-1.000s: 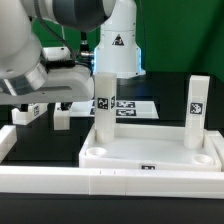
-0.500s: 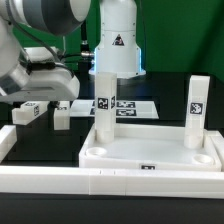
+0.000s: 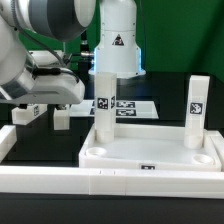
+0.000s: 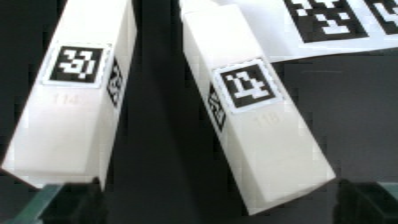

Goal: Assemble desk

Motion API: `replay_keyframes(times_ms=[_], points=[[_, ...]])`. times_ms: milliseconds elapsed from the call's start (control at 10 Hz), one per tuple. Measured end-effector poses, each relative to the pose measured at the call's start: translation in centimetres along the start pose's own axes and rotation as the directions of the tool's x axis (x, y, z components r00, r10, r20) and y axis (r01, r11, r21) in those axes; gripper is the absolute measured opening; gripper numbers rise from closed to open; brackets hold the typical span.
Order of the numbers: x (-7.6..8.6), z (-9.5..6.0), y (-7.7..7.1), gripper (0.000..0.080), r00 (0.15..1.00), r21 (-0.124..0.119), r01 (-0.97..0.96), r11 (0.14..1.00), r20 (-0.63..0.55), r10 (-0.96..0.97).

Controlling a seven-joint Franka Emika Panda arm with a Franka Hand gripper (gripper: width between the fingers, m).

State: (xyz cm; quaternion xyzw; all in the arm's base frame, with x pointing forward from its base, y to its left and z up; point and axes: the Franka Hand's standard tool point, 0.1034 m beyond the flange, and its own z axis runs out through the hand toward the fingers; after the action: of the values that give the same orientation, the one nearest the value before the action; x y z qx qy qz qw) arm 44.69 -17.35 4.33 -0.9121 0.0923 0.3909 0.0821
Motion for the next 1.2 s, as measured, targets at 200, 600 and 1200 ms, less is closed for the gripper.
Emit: replay_keyframes(times_ms=[200,600,1200], points=[[-0.9,0.4,-0.8,0.0648,0.996,0.009,0.007,1.0,0.084,-0.007],[0.0,0.7,-0.5,0.0648,0.986,0.003,-0.001,1.0,0.169,0.001],[0.1,0.8,-0.4,0.0648,0.986,0.008,0.001,1.0,0.164,-0.003]])
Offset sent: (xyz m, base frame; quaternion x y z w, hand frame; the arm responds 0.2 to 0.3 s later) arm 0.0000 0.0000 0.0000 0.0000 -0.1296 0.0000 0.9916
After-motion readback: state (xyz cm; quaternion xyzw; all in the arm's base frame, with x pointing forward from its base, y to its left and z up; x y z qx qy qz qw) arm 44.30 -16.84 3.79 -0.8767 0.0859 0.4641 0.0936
